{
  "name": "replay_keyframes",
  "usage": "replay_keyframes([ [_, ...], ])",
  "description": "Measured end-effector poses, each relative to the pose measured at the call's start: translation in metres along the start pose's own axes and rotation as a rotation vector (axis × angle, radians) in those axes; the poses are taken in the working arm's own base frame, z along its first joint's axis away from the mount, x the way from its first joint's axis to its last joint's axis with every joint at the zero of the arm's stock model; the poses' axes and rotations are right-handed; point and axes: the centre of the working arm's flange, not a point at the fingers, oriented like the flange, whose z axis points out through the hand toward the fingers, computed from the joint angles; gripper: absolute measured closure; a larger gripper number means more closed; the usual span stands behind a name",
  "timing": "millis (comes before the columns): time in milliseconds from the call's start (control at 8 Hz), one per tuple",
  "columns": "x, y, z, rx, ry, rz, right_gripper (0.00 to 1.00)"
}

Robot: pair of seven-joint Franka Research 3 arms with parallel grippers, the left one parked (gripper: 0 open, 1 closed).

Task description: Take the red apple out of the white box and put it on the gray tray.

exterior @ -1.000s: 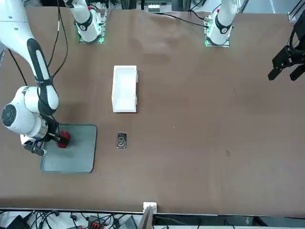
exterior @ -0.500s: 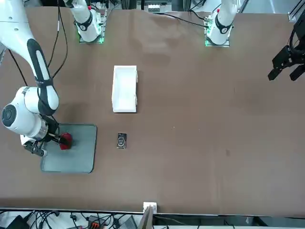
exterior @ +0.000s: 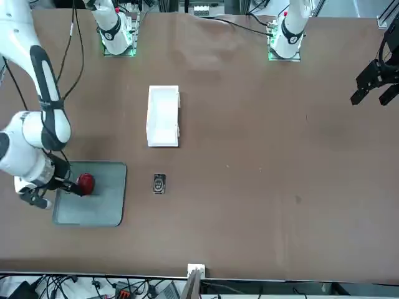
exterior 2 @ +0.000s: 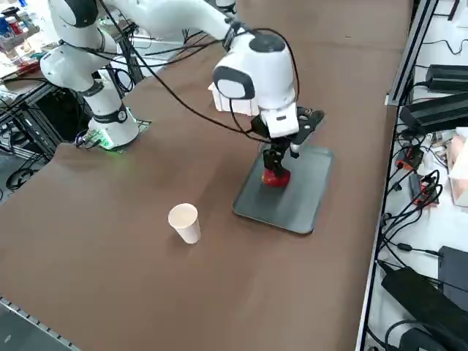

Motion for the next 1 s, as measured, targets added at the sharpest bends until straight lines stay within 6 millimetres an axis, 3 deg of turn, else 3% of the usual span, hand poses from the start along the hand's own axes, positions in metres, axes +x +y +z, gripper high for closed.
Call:
replay_keyframes([
  [375, -0.001, -0.004, -0.102, -0.016, 0.024, -0.032, 0.00],
  [625, -0.017, -0.005, -0.170, -0.036, 0.009, -0.053, 0.00],
  [1000, -0.049, -0.005, -0.242, -0.063, -0.046, -0.095, 0.00],
])
